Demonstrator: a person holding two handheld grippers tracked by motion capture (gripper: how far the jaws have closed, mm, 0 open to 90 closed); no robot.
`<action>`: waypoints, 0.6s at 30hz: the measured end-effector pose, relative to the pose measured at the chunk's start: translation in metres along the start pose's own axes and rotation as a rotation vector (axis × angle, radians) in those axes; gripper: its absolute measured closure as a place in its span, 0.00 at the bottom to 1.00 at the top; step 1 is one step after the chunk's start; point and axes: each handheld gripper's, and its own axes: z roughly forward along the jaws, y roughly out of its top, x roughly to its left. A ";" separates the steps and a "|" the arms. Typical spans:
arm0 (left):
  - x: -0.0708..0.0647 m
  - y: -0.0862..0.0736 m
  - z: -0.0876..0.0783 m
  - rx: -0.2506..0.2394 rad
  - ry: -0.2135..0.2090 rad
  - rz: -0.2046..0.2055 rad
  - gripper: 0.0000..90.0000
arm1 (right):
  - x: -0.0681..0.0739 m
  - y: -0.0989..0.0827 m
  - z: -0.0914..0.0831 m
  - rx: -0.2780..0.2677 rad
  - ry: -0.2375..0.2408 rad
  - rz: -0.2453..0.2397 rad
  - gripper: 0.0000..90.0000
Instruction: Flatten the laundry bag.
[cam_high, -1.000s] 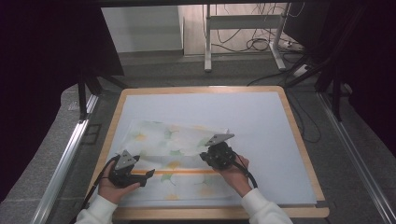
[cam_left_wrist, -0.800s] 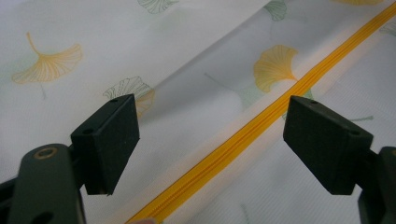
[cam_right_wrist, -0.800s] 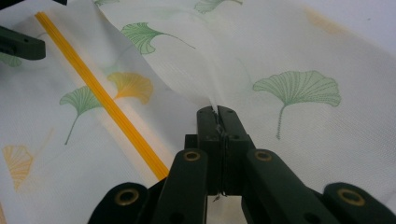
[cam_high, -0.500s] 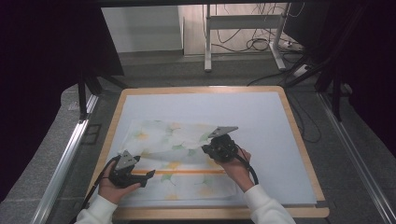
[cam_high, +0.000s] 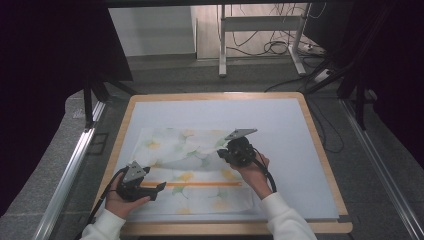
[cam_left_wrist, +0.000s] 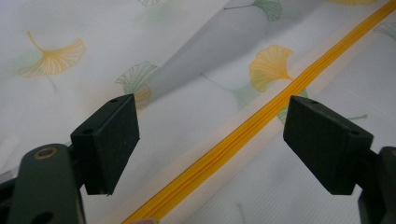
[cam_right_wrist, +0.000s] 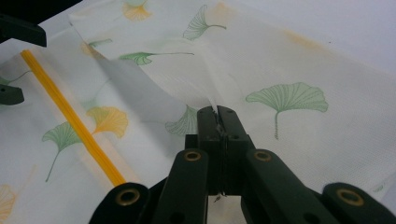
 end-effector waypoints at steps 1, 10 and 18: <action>0.000 0.000 0.001 0.002 0.002 0.000 0.20 | -0.001 0.001 0.001 0.002 0.002 -0.003 0.99; 0.000 -0.001 0.003 0.014 0.004 0.002 0.20 | -0.011 0.008 0.008 -0.010 -0.005 0.014 0.99; -0.001 -0.001 0.004 0.017 0.004 0.003 0.20 | -0.024 0.010 0.013 -0.019 -0.026 0.041 0.99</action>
